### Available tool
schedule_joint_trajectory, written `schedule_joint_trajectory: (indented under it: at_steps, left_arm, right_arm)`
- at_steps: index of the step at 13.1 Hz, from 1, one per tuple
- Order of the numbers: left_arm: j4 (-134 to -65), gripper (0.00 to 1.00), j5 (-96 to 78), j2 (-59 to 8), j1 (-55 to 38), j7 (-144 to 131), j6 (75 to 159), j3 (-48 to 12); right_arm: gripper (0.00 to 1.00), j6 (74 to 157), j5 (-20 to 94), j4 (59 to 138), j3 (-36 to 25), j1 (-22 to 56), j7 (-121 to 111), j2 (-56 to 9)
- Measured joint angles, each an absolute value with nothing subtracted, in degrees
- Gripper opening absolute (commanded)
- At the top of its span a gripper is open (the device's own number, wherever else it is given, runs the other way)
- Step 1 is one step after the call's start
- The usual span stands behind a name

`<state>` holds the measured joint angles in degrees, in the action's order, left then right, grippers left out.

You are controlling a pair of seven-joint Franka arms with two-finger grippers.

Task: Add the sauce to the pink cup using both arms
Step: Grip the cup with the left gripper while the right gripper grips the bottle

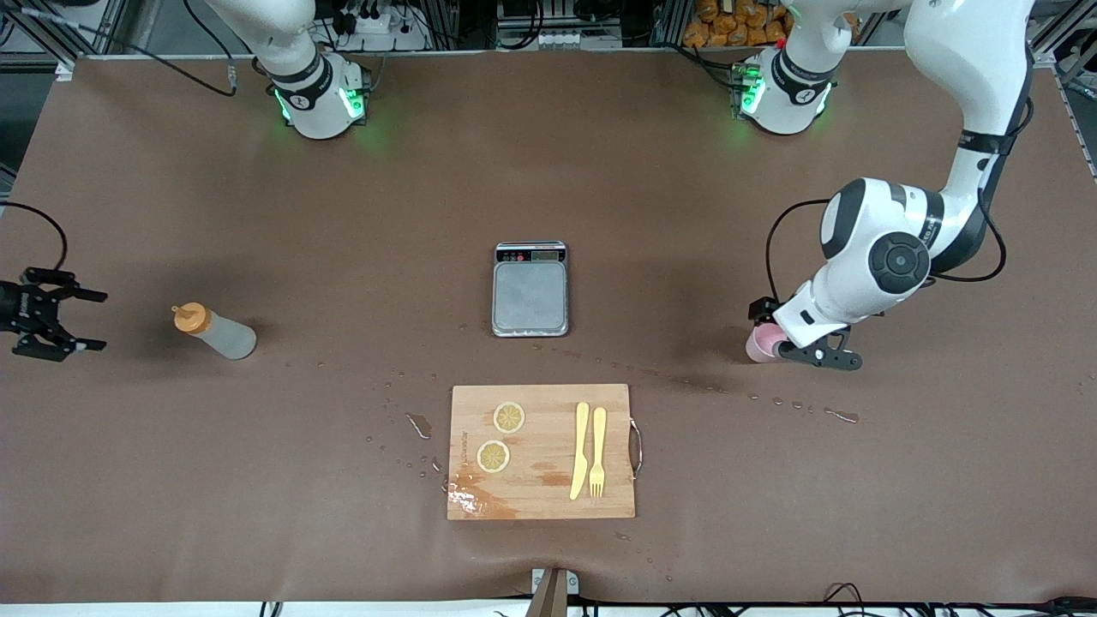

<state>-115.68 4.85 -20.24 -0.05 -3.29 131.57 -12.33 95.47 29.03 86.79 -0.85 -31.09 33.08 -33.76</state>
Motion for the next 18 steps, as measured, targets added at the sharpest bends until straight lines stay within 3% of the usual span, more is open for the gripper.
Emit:
schedule_joint_trajectory:
  at_steps: [5, 12, 13, 14, 18]
  left_arm:
    - [-115.56, 1.00, 7.84, -22.67, 1.65, -2.77, 134.89, -12.31]
    - [-115.46, 1.00, 7.84, -24.13, 1.90, -1.81, 135.11, -12.29]
    - [-115.45, 0.59, 7.84, -24.56, 2.07, -1.62, 135.11, -12.29]
    - [-115.42, 0.01, 7.84, -24.96, 2.22, -1.53, 135.12, -12.29]
    - [-115.27, 0.00, 7.84, -26.07, 2.31, -1.46, 135.17, -12.29]
  right_arm:
    - [1.00, 95.41, 37.88, 86.20, -0.58, -31.35, 37.92, -42.41]
    - [1.00, 94.72, 40.35, 86.03, -0.56, -31.36, 41.14, -46.12]
    - [1.00, 94.55, 40.36, 86.03, -0.56, -31.36, 41.19, -46.75]
    - [1.00, 94.36, 40.37, 86.05, -0.55, -31.36, 41.19, -47.50]
    - [1.00, 92.98, 42.44, 86.05, -0.49, -31.36, 41.19, -49.62]
